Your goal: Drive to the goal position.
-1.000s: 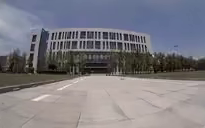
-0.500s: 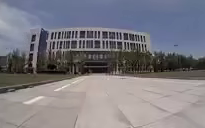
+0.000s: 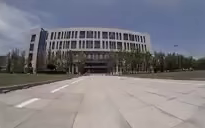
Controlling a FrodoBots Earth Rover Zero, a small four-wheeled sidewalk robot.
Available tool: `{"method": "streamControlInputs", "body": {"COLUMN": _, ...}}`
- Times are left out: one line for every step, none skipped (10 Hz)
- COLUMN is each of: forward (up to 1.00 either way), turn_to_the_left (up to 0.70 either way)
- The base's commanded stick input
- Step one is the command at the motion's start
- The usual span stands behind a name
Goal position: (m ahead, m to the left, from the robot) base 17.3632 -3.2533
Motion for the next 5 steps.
{"method": "streamControlInputs", "body": {"forward": 0.50, "turn_to_the_left": 0.01}}
{"method": "streamControlInputs", "body": {"forward": 0.50, "turn_to_the_left": 0.01}}
{"method": "streamControlInputs", "body": {"forward": 0.50, "turn_to_the_left": 0.01}}
{"method": "streamControlInputs", "body": {"forward": 0.50, "turn_to_the_left": 0.01}}
{"method": "streamControlInputs", "body": {"forward": 0.50, "turn_to_the_left": 0.01}}
